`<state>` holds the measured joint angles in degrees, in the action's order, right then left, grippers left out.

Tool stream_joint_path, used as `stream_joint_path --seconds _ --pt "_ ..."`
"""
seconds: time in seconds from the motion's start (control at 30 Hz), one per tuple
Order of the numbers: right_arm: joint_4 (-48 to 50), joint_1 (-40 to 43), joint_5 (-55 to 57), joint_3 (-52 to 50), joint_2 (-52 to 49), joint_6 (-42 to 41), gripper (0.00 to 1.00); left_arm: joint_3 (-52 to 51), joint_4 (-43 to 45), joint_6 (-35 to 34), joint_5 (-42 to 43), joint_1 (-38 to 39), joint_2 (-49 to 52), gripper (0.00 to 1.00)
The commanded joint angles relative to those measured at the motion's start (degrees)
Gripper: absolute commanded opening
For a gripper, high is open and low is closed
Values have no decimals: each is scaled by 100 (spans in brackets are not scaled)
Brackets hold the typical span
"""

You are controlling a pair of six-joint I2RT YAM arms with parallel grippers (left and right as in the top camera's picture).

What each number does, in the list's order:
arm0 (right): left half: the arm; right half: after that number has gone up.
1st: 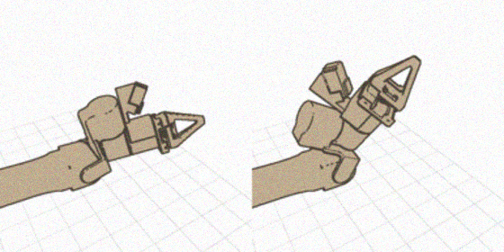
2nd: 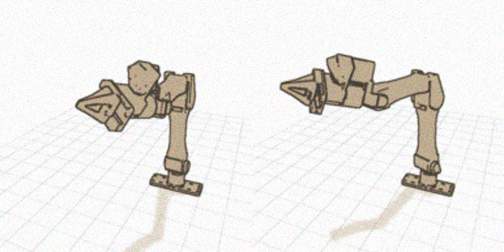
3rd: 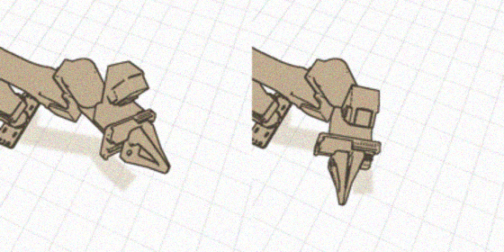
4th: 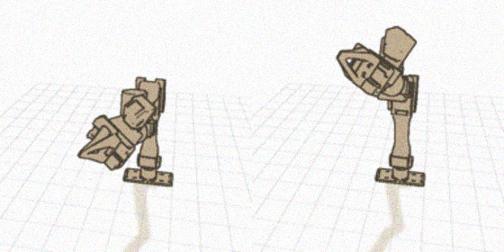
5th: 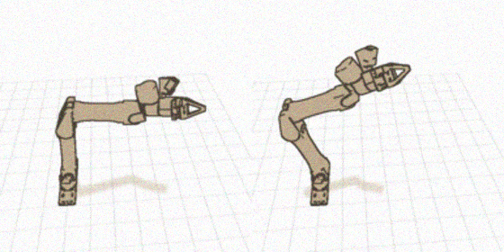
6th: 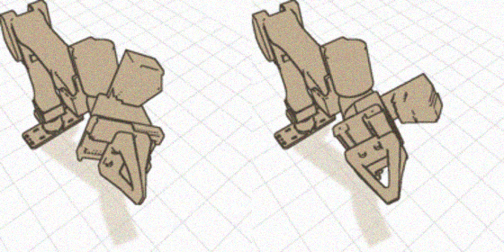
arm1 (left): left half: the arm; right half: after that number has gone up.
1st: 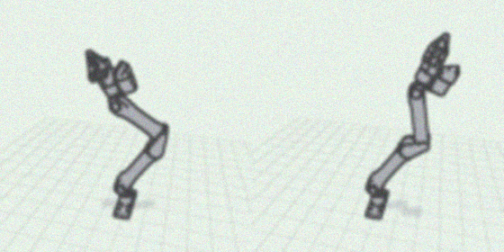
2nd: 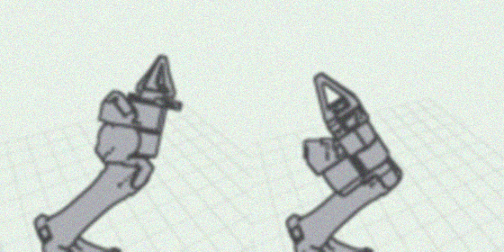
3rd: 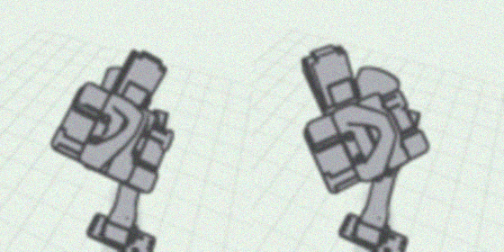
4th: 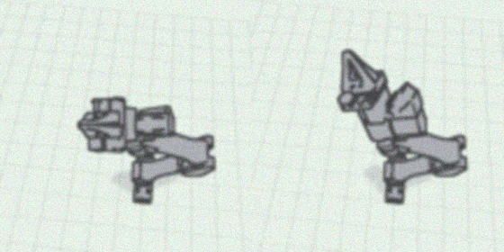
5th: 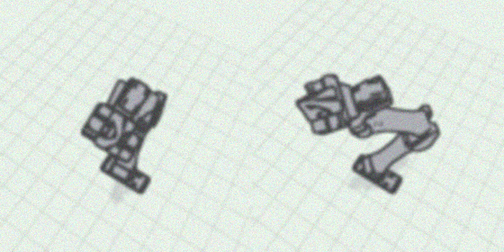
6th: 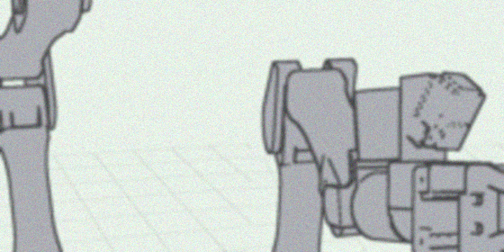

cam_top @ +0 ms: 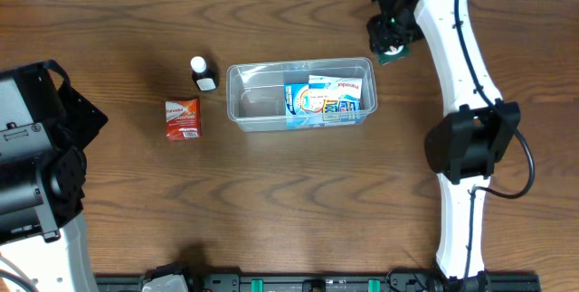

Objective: Pack container
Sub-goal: 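Carry the Zam-Buk box over the container and release it inside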

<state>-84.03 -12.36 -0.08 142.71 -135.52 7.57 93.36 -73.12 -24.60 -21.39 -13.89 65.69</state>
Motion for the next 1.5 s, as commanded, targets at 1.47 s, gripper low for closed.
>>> stream_joint_path --seconds 1.47 --pt "-212 -1880 291 -1119 28 -3324 49 109 -17 28 -74 -35 17 98"
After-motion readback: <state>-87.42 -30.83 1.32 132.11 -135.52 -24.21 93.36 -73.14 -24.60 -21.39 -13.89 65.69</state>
